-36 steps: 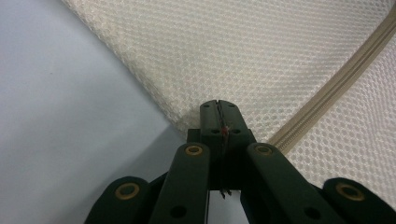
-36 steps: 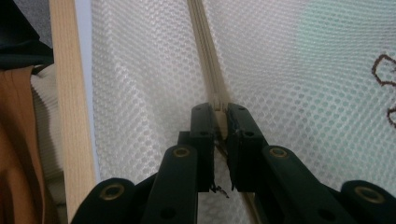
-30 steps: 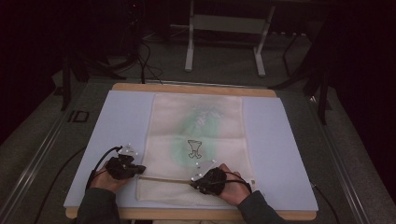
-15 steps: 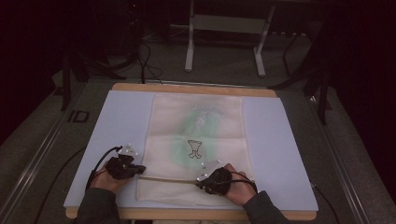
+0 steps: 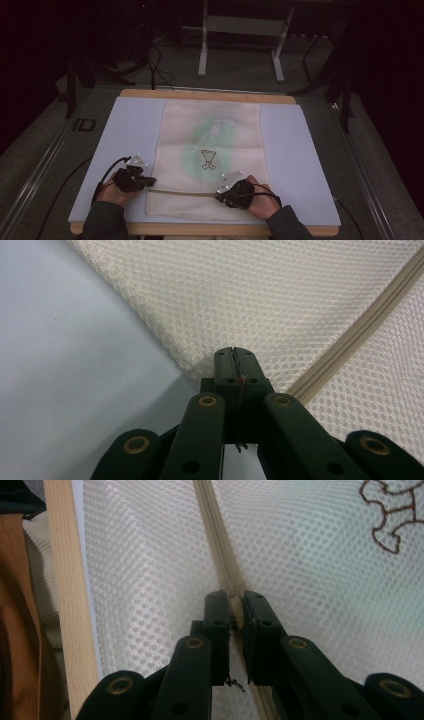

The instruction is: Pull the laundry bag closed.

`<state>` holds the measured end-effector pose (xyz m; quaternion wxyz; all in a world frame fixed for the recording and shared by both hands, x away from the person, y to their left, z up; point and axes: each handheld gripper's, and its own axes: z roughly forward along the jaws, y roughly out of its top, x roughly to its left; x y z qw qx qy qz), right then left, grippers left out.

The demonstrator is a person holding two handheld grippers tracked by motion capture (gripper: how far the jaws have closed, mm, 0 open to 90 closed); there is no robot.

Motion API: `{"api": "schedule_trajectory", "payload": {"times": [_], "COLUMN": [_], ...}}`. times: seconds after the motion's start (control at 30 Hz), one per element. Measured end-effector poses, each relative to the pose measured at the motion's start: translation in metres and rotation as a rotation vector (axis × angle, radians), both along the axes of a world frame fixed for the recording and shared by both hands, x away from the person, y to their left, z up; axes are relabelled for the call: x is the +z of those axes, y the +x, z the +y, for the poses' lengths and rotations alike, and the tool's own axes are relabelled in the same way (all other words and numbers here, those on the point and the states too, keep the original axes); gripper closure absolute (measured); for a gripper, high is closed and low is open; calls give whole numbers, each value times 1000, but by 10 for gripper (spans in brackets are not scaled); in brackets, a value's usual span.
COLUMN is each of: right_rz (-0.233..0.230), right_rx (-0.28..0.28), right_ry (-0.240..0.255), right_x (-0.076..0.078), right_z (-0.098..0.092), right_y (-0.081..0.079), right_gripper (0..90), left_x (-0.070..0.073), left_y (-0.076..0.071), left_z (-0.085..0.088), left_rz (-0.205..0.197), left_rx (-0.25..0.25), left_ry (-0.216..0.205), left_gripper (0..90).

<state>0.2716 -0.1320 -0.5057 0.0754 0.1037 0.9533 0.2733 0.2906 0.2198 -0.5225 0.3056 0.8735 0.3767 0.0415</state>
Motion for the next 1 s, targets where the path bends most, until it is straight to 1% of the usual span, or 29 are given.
{"api": "schedule_trajectory", "payload": {"times": [0.23,0.33,0.6,0.77,0.8,0.87,0.9,1.0], "right_rz": [4,2,16,12,13,13,17,19], "right_rx": [-9,-9,-23,-19,-17,-26,-26,-29], "right_ry": [2,-5,-4,-8,-2,-12,-3,-12], "right_x": [1,1,-1,-1,-1,-1,-1,-2], "right_z": [-7,-9,-16,-18,-19,-20,-21,-24], "right_y": [0,0,0,0,0,-1,0,0], "right_gripper": [823,823,823,823,823,823,823,823], "left_x": [0,0,0,0,0,0,0,0], "left_y": [0,0,0,0,0,0,0,0], "left_z": [0,0,0,0,0,0,0,0], "left_rz": [0,0,0,0,0,-1,-1,0], "left_rx": [-1,0,0,-1,0,0,1,0], "left_ry": [1,1,1,3,2,2,2,1], "left_gripper": [900,900,900,900,900,900,900,900]}}
